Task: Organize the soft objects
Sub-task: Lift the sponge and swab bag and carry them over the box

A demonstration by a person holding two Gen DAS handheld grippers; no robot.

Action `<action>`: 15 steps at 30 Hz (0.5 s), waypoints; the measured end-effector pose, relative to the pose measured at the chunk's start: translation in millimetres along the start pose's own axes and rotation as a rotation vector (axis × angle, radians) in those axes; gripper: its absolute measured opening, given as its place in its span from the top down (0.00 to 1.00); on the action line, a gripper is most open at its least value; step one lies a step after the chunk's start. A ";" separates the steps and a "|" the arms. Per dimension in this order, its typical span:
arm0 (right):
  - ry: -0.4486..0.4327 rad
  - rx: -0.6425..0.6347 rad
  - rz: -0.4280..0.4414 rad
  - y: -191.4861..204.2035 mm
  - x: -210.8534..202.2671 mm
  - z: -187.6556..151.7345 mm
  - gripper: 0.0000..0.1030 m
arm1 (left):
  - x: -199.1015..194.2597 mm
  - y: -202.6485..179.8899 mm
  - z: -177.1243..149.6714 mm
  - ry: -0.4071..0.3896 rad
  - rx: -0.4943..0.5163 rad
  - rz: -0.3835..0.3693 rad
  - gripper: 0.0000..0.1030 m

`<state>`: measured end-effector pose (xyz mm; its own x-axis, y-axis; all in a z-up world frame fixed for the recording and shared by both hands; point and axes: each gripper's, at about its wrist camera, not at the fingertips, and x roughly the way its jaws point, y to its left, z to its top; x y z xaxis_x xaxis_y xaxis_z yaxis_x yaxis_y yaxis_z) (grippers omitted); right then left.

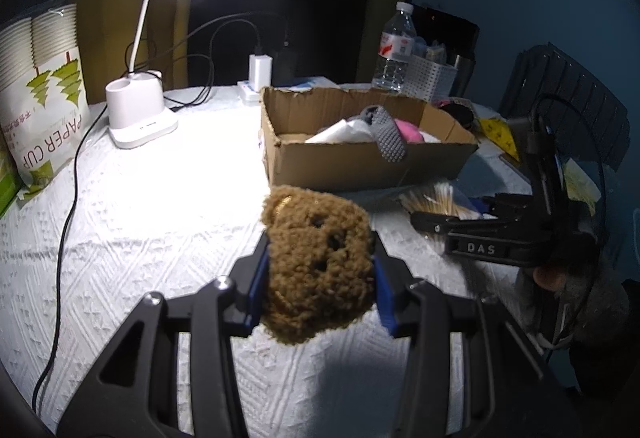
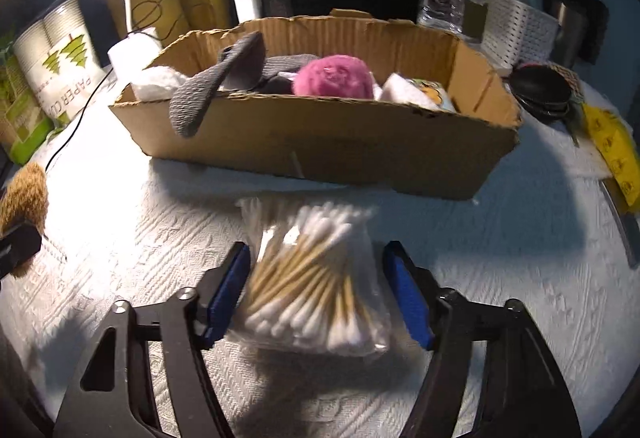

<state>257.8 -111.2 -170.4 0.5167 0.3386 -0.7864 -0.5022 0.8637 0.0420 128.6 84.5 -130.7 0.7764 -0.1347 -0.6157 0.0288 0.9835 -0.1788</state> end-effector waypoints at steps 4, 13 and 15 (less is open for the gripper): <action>0.009 -0.012 0.045 2.4 -4.5 2.4 0.55 | -2.9 -4.5 9.5 -0.010 0.012 0.003 0.56; -0.078 -0.034 0.142 1.0 -55.0 14.2 0.55 | -8.8 -11.4 37.5 -0.047 0.021 0.011 0.56; -0.109 -0.036 0.147 -1.5 -68.2 19.5 0.55 | -8.2 -13.1 45.7 -0.055 0.021 0.013 0.56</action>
<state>236.9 -128.3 -104.8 0.5066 0.5005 -0.7020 -0.6017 0.7884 0.1278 150.6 78.3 -88.2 0.8102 -0.1152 -0.5747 0.0309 0.9875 -0.1544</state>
